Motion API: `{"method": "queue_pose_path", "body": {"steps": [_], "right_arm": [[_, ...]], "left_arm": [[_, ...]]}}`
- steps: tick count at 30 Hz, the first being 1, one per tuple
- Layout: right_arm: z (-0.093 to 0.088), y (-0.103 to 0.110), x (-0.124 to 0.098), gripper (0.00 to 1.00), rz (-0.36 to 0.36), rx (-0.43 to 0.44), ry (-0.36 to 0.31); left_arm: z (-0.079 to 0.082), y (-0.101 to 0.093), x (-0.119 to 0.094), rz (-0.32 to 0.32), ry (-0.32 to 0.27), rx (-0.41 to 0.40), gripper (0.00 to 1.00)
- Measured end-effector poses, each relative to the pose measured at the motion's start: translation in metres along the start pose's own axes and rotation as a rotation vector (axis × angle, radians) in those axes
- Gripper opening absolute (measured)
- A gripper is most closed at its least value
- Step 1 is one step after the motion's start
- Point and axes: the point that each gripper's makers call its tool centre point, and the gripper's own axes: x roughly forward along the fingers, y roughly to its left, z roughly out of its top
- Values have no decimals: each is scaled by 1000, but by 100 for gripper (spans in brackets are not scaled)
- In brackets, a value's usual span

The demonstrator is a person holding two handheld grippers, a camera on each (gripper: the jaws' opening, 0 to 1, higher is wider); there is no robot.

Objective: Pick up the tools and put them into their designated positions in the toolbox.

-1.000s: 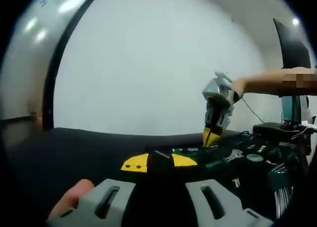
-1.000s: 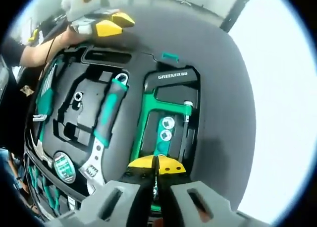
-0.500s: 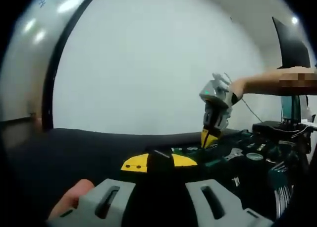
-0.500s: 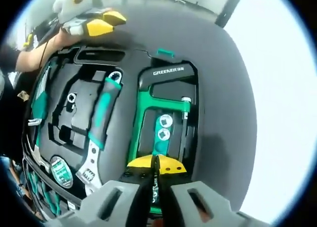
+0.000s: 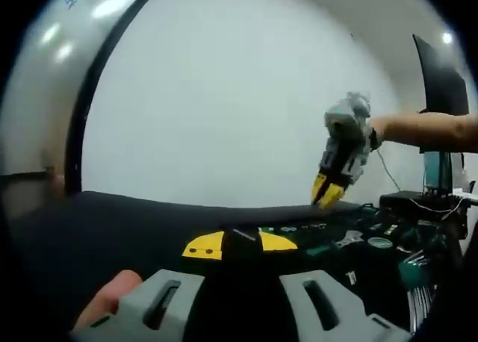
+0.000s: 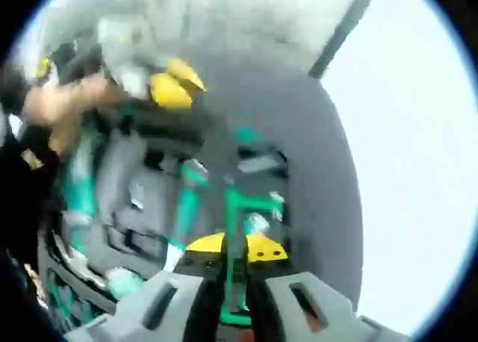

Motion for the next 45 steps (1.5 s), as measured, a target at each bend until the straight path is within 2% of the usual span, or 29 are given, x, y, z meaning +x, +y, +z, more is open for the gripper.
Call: {"method": "queue_pose_path", "body": {"steps": [2,4,5,8,11,14,17,21,27,28,29,30,32,35,38,41,45], "right_arm": [[12,27,4,7,67,-50,-20],[25,54,12,7,130,-49,-62],[26,66,18,7,157,-67,-68],[9,93,39,11,218,-149,-1],[6,96,56,12,210,-132,19],[0,98,62,11,200,-142,50],[5,100,64,8,207,-129,28],[6,102,63,2,204,-168,14],[6,109,61,1,221,-224,-1],[10,113,62,0,252,-260,-19],[9,116,61,0,238,-242,-14],[9,115,61,0,225,-309,-11],[9,119,58,0,215,-307,-1],[12,111,48,0,198,-308,-11],[13,111,32,0,187,-317,-19],[15,118,11,0,198,-262,-69],[-3,136,-18,0,235,-130,-148]], "left_arm": [[-1,0,2,1,5,7,13],[-3,0,1,1,12,11,13],[-3,0,2,1,15,12,13],[-6,-1,1,0,20,12,13],[-6,0,2,4,22,17,13],[-5,1,1,3,18,10,13],[-6,-1,1,0,23,17,13],[-6,-2,2,1,23,21,13],[-5,-2,2,-1,24,24,13],[-6,-2,2,-1,24,24,13],[-5,-3,2,-2,23,24,13],[-6,-3,2,-2,23,22,13],[-6,-3,2,-3,27,25,13],[-7,-3,2,-3,29,28,13],[-6,-2,1,-1,25,23,13],[-5,-2,0,-3,24,23,13],[-4,-2,0,-5,18,23,13]]}}
